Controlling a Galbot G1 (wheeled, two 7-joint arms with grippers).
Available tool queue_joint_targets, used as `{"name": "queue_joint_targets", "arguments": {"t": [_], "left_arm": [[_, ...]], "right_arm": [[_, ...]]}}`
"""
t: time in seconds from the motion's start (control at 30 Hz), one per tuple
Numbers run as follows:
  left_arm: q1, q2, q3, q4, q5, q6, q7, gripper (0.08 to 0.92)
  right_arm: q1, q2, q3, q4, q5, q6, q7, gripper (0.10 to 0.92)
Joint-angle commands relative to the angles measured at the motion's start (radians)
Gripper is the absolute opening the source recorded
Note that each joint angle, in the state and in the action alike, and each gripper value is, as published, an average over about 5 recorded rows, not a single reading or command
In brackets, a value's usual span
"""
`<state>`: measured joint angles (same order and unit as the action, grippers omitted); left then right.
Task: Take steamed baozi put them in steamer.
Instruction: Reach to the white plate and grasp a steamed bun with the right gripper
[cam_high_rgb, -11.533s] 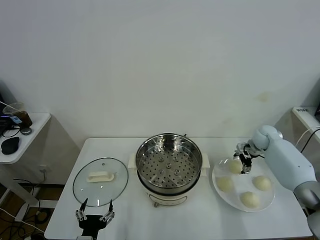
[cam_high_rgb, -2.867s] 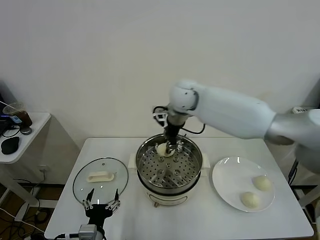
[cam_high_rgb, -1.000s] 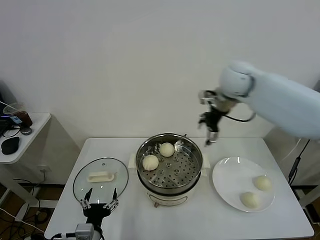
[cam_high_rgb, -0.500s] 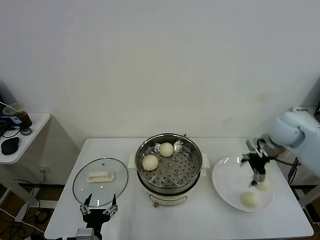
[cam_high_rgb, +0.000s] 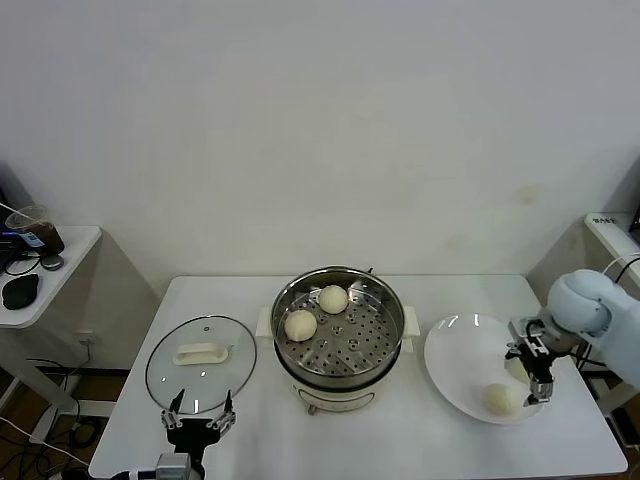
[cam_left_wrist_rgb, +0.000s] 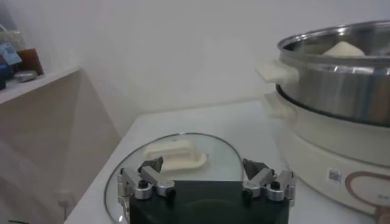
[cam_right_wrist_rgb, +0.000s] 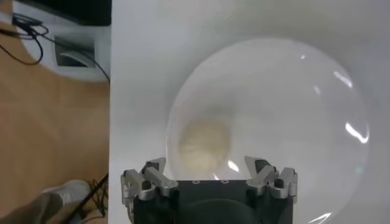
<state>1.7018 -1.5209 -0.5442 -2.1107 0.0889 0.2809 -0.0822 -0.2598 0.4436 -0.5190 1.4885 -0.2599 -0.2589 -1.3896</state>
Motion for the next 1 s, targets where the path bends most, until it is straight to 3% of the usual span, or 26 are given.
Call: {"name": "queue_joint_targets", "arguments": {"t": [0.03,1.0], "left_arm": [[-0.002,0.002,-0.001,0.010,0.001,0.001,0.001,0.823],[-0.005,-0.005,0.001,-0.009,0.004,0.006,0.006,0.823]], "right_arm": [[-0.056,0.064,0.023,-0.086,-0.050,0.018,0.011,0.823],[-0.050,0.120,-0.009,-0.123,-0.065,0.004,0.011,0.818]]}}
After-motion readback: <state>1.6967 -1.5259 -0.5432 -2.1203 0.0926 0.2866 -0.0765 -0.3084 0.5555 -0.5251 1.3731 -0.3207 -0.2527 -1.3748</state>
